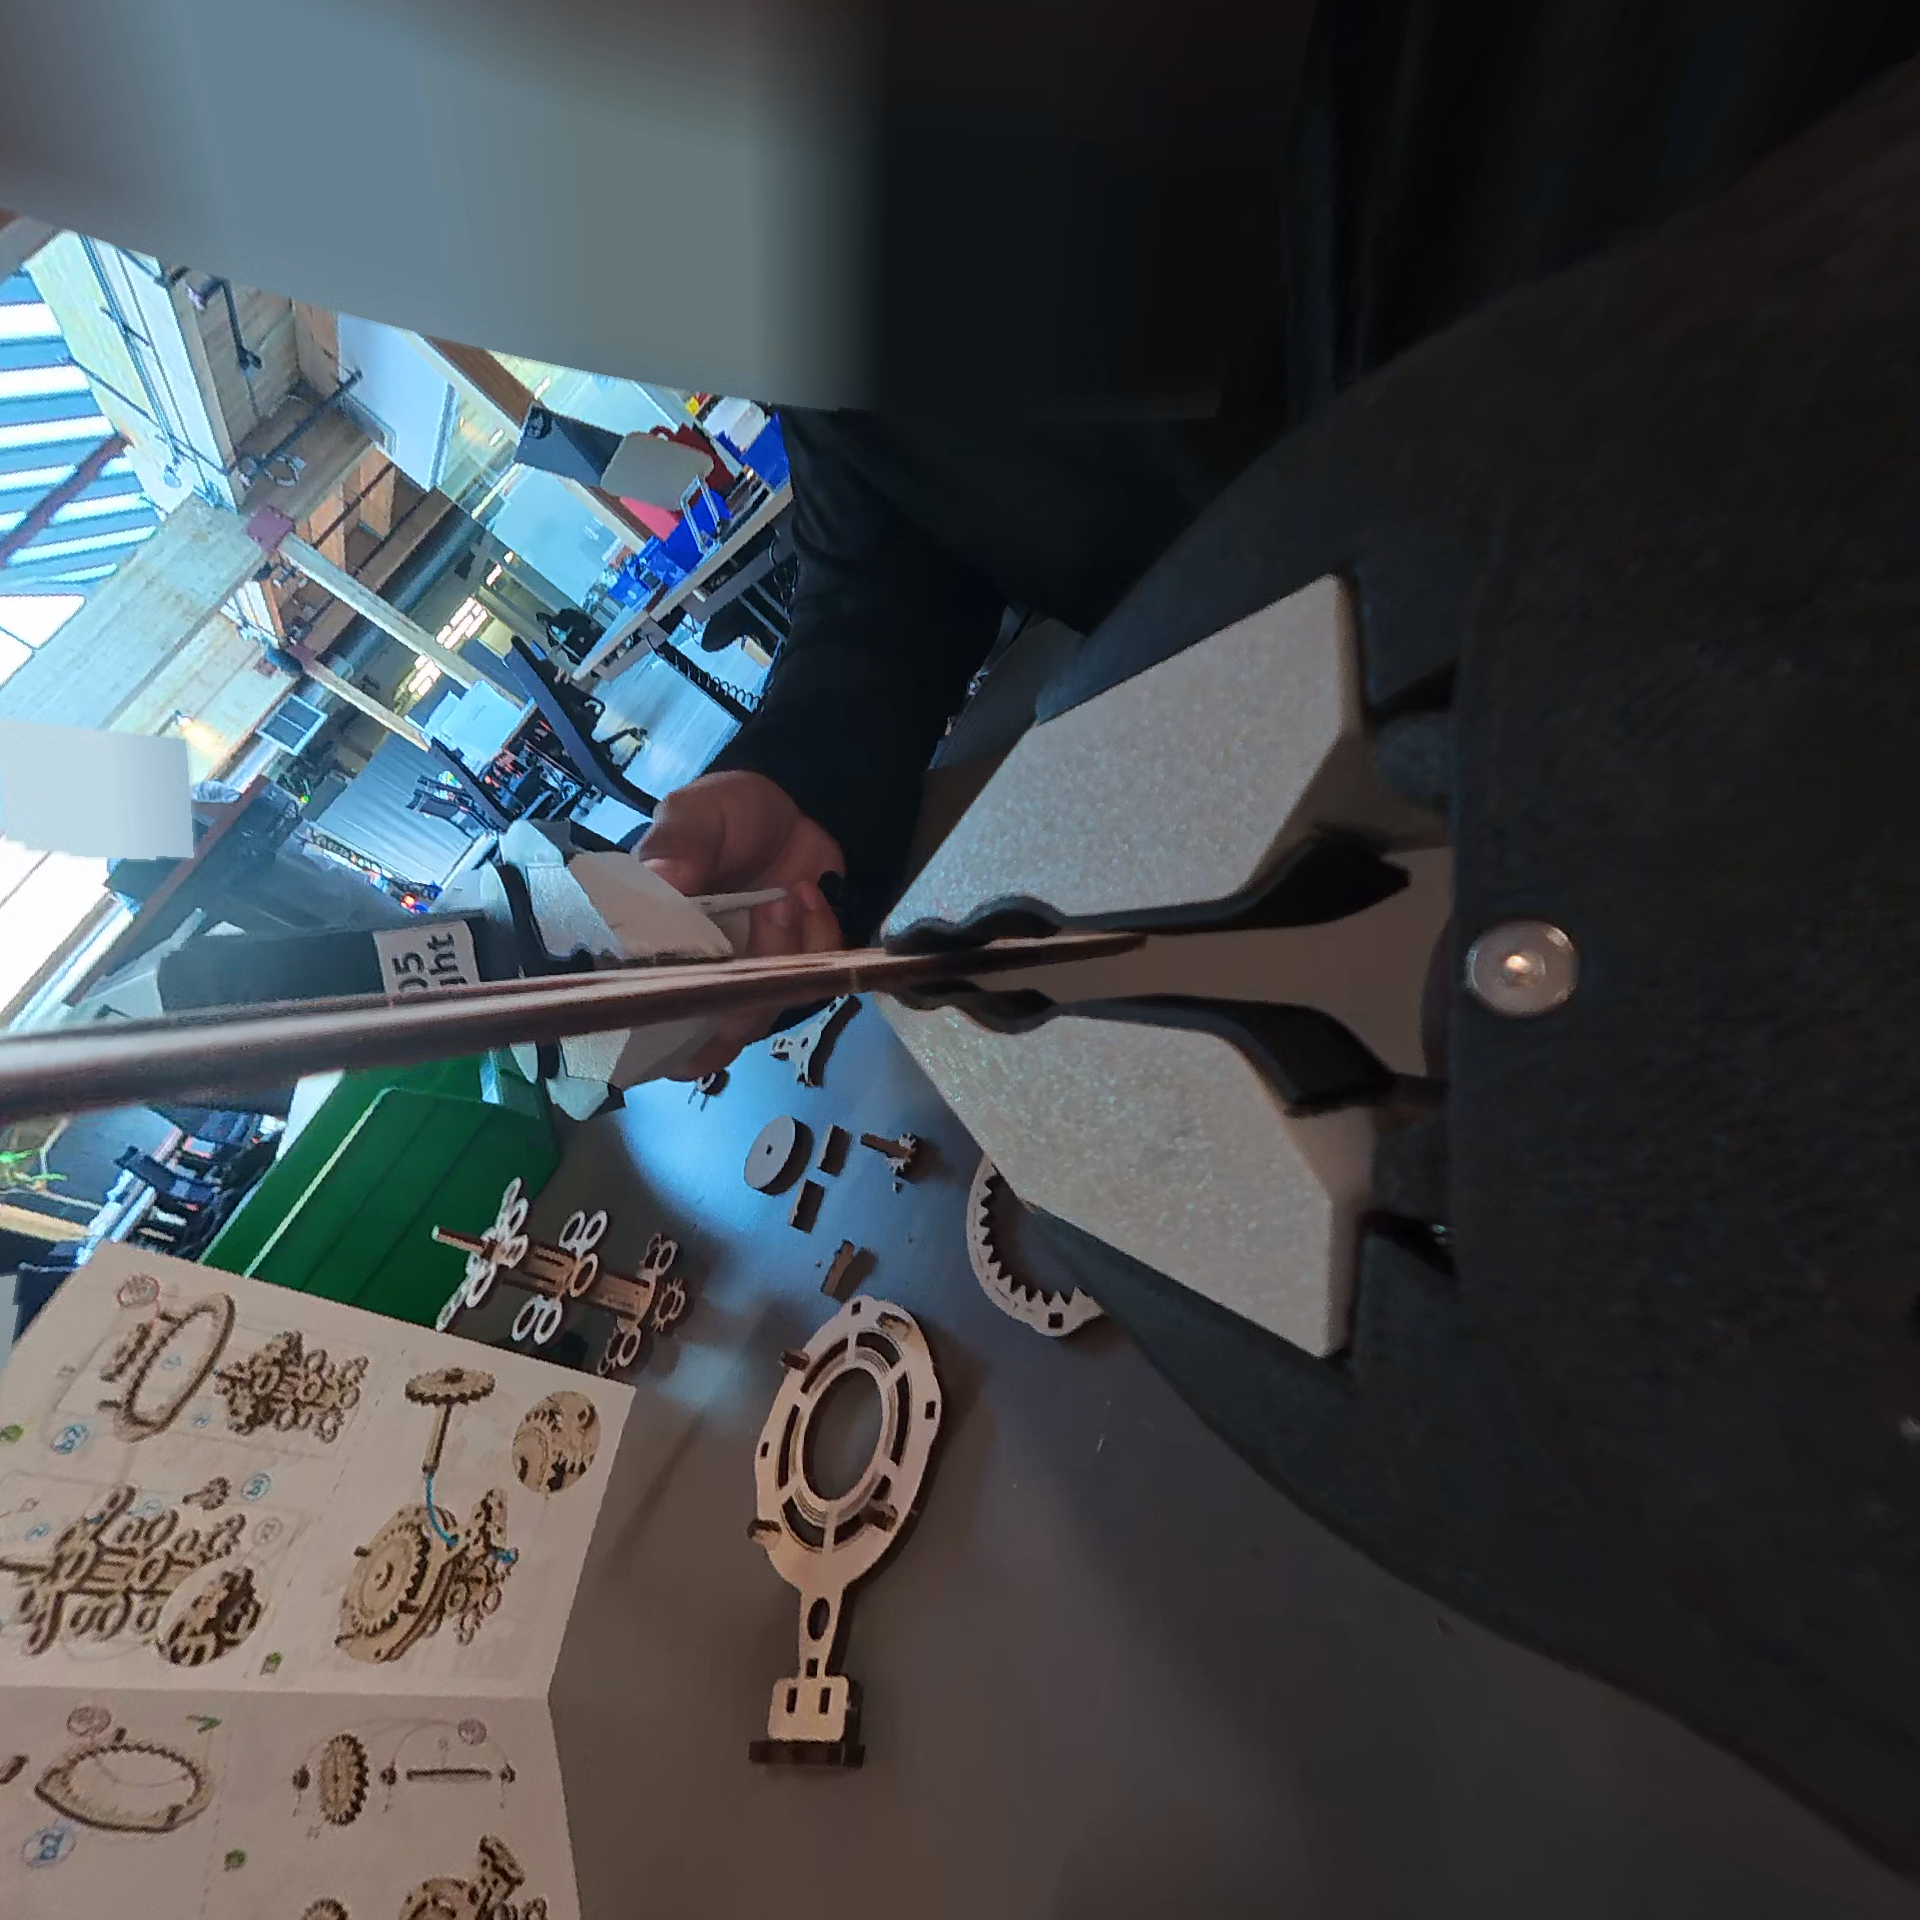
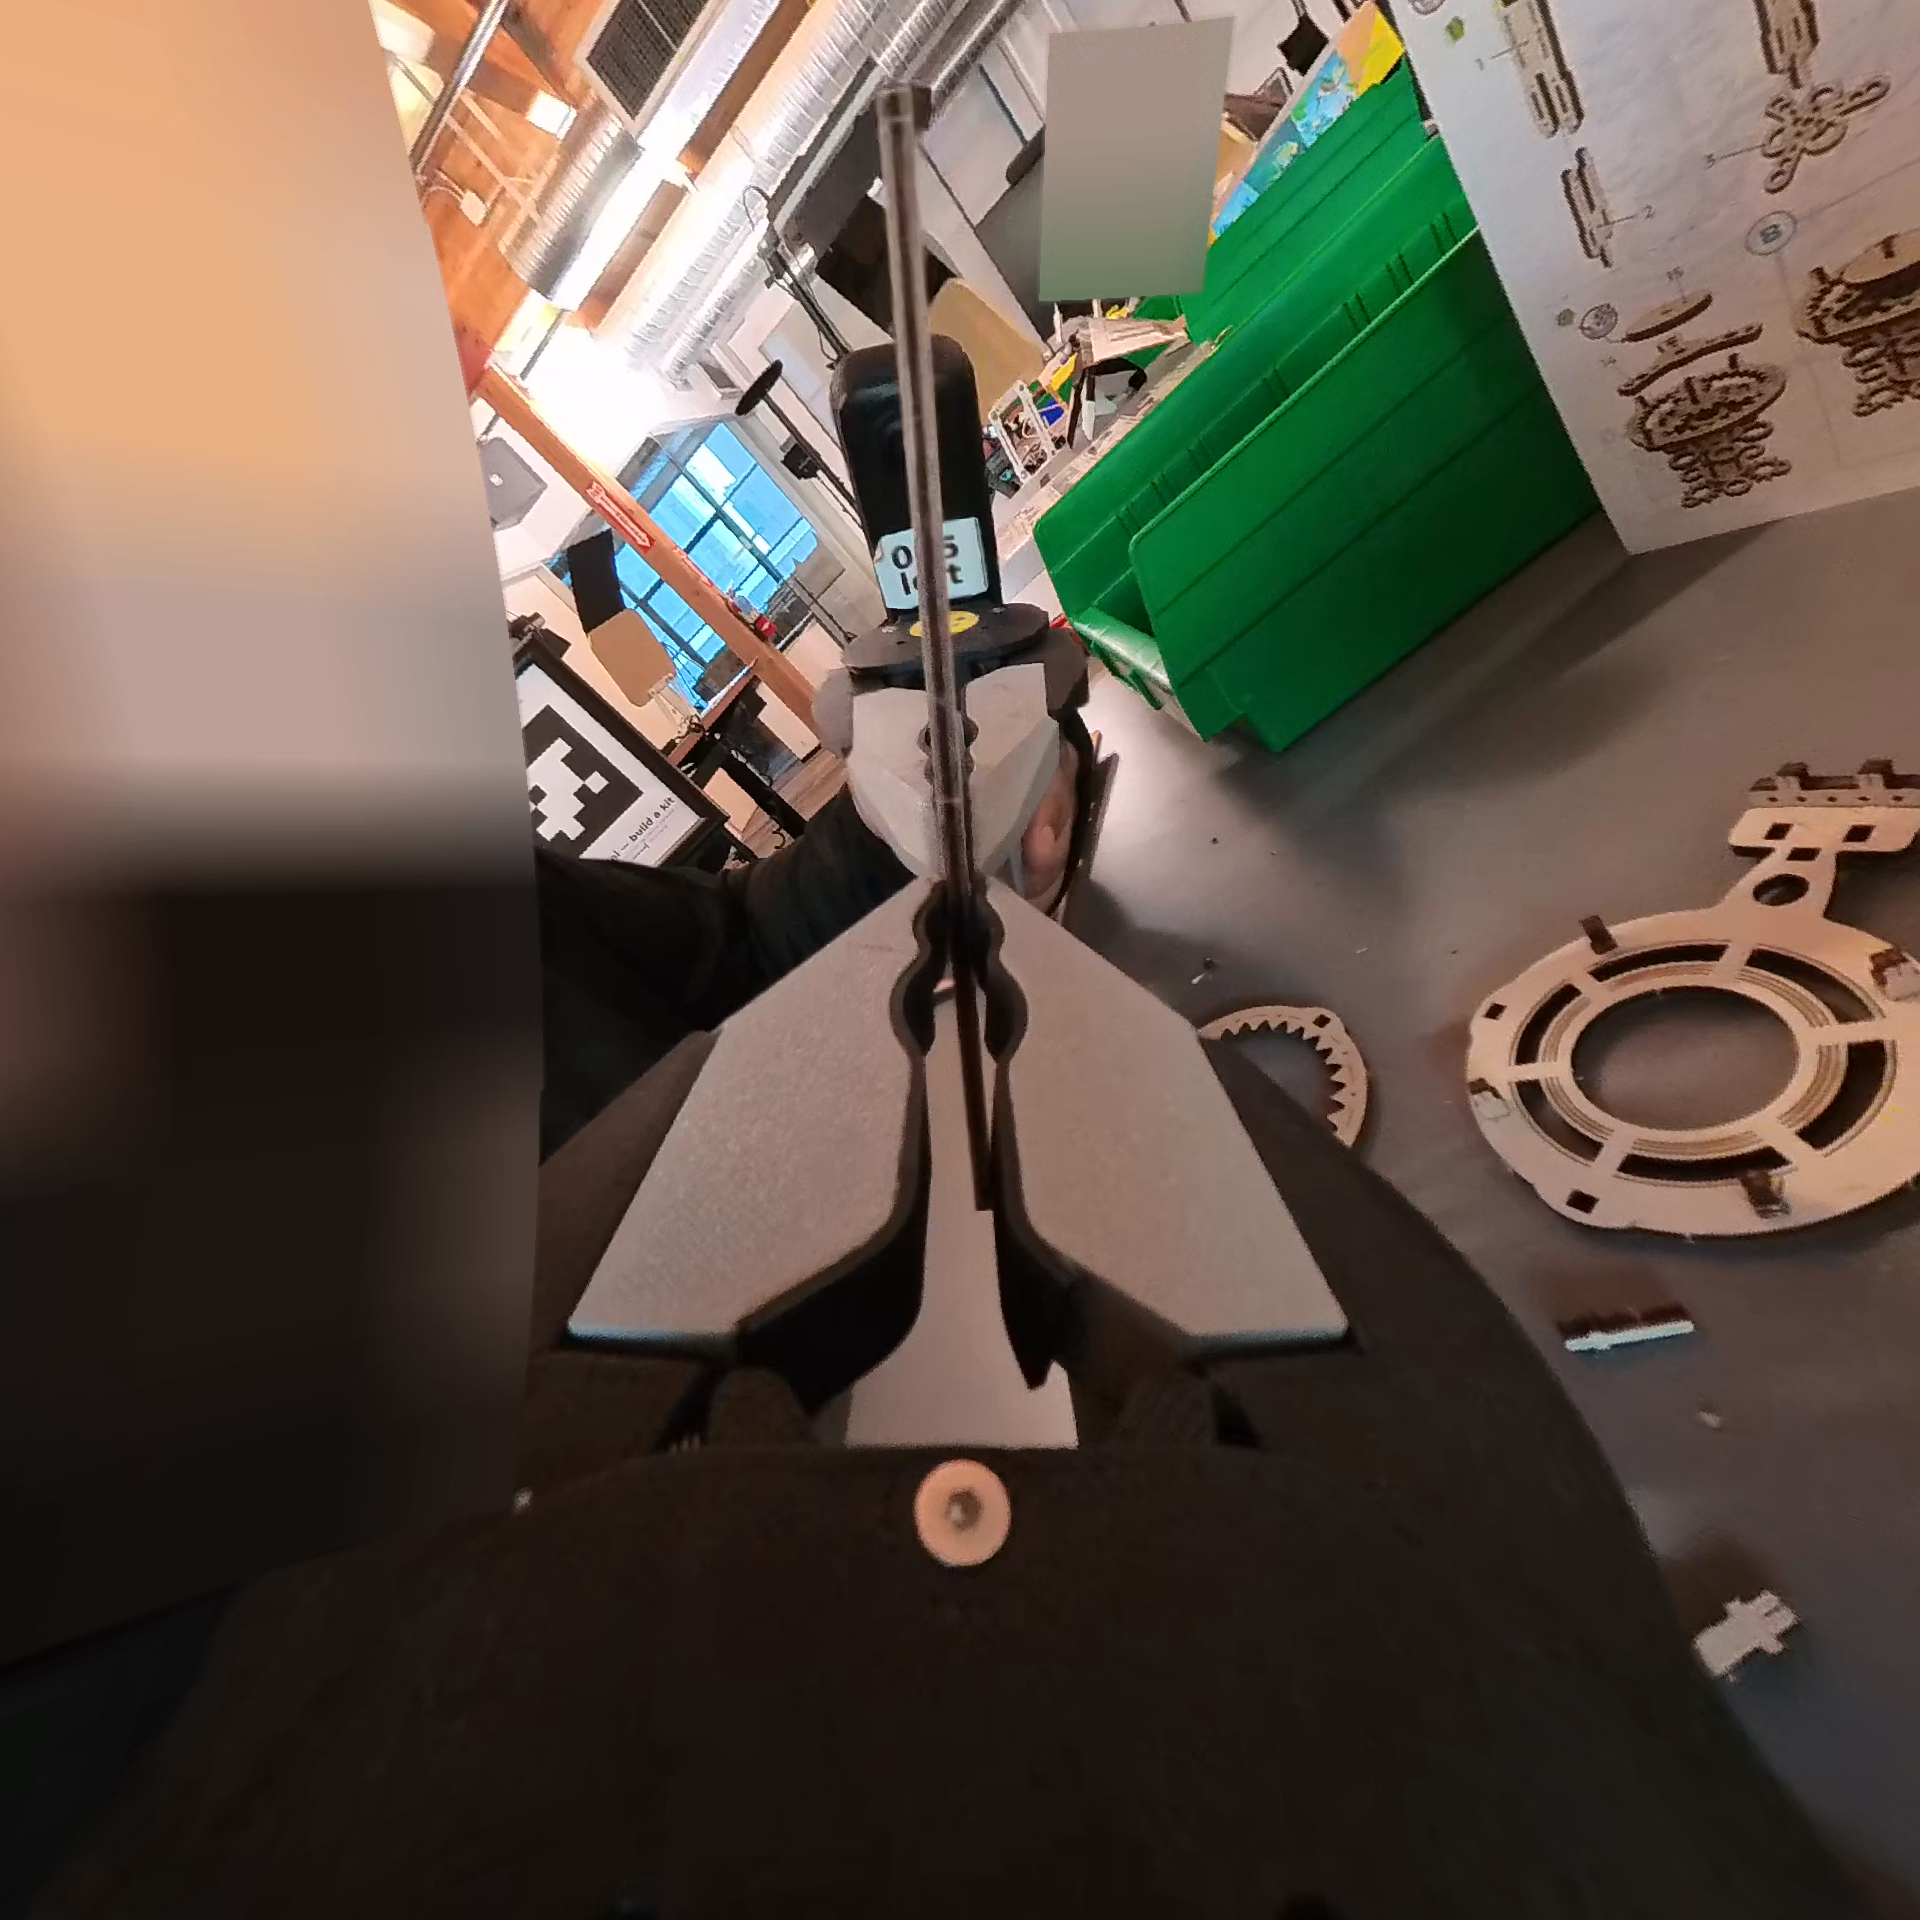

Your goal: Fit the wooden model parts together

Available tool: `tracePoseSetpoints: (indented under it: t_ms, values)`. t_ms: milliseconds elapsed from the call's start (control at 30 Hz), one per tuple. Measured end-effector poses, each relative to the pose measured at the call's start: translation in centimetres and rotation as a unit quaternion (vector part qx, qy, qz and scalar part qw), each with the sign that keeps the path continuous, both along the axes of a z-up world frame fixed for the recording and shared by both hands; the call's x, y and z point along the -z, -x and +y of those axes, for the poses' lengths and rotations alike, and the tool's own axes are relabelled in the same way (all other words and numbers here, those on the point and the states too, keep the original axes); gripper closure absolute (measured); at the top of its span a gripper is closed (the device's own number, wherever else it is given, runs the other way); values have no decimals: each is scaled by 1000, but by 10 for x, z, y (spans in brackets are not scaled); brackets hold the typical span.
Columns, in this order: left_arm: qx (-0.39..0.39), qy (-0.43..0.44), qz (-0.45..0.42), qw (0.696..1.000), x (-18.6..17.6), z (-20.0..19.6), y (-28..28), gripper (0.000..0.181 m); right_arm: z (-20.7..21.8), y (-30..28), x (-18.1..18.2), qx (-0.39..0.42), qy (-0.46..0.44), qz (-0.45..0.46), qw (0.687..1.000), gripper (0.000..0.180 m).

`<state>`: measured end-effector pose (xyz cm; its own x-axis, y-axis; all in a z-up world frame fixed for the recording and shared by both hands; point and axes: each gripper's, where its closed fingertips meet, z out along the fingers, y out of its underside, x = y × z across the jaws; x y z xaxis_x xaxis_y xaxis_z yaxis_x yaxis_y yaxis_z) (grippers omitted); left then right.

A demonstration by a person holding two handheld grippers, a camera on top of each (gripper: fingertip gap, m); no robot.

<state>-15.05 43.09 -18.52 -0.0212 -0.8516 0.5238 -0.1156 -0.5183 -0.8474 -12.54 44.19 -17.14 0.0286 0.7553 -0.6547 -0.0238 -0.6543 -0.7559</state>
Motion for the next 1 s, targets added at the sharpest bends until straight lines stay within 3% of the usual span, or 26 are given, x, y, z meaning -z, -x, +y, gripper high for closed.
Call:
tracePoseSetpoints:
  t_ms: [233,433,600,867,1000]
  values:
    - [-11,11,7,1000,2,5,3,181,6,0,4,18,-49,-29,998,178]
    - [-20,28,-19,999,-4,9,0,174,6,2,3,10,-26,-9,1000,180]
    - [-29,9,-9,1000,0,11,-1,181,8,4,5,8,-14,-6,1000,179]
    - [-29,14,11,999,7,9,-7,181,17,1,1,45,-68,-34,996,160]
    - [-31,5,20,999,9,8,-9,181,12,8,6,27,-72,-47,996,176]
